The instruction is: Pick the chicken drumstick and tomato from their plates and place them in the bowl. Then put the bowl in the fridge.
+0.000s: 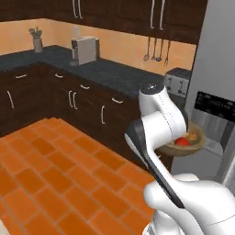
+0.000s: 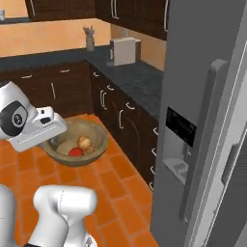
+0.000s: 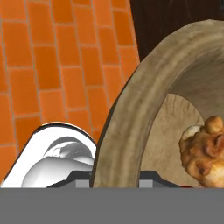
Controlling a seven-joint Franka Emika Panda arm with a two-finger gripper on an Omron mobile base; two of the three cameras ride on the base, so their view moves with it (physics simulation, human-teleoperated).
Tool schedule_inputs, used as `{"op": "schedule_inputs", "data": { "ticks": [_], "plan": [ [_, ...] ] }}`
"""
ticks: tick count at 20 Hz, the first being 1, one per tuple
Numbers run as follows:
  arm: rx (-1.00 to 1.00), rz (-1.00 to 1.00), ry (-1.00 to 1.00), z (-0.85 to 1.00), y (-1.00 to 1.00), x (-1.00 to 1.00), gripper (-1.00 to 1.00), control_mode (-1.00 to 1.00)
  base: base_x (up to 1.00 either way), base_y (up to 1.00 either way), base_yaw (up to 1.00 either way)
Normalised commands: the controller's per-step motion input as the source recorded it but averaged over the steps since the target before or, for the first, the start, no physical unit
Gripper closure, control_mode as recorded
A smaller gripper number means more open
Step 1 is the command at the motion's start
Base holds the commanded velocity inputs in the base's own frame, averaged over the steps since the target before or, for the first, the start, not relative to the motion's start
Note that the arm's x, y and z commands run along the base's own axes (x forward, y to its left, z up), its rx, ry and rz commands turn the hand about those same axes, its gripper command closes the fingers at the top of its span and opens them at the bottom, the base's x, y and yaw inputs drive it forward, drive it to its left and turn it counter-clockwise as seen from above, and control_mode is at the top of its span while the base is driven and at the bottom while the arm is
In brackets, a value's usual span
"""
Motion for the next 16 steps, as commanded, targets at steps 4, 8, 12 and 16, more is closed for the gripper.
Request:
{"op": "schedule_inputs", "data": {
  "ticks": [4, 8, 12, 16],
  "plan": [
    [0.00, 0.00, 0.00, 0.00, 0.00, 0.00, 1.00, 1.00, 0.07, 0.09, -0.94],
    [0.00, 0.00, 0.00, 0.00, 0.00, 0.00, 1.00, 1.00, 0.33, 0.31, -0.89],
    [0.00, 0.00, 0.00, 0.00, 0.00, 0.00, 1.00, 1.00, 0.33, 0.72, -0.70],
    [0.00, 0.00, 0.00, 0.00, 0.00, 0.00, 1.00, 1.00, 0.31, 0.67, -0.72]
  ]
}}
